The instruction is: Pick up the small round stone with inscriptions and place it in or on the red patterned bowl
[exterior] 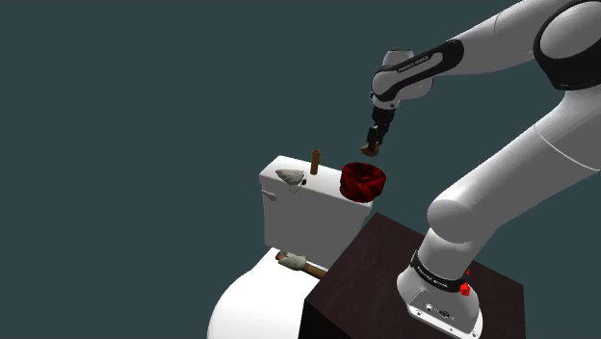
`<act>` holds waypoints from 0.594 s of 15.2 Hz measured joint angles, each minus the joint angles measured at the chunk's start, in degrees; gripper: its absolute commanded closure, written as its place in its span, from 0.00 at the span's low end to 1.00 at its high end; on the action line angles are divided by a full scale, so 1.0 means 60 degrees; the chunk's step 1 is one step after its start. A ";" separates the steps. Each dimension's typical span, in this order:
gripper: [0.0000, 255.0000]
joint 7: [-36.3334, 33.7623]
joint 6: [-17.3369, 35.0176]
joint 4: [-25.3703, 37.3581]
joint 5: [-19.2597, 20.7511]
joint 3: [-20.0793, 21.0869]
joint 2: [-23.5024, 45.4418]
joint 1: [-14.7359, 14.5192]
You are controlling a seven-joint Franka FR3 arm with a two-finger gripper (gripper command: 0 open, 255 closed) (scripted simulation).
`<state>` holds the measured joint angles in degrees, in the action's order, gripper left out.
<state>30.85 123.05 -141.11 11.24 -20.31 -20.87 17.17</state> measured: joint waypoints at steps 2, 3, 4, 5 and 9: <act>1.00 0.0100 0.0234 -0.0177 0.0044 -0.0100 0.0052 0.0053; 1.00 0.0119 0.0361 -0.0266 0.0057 -0.0130 0.0090 0.0064; 1.00 0.0124 0.0522 -0.0361 0.0061 -0.0155 0.0158 0.0066; 1.00 0.0147 0.0648 -0.0424 0.0063 -0.0187 0.0221 0.0072; 1.00 0.0148 0.1244 -0.0706 0.0039 -0.0259 0.0544 0.0048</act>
<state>31.74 130.51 -145.34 11.48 -21.87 -17.60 17.46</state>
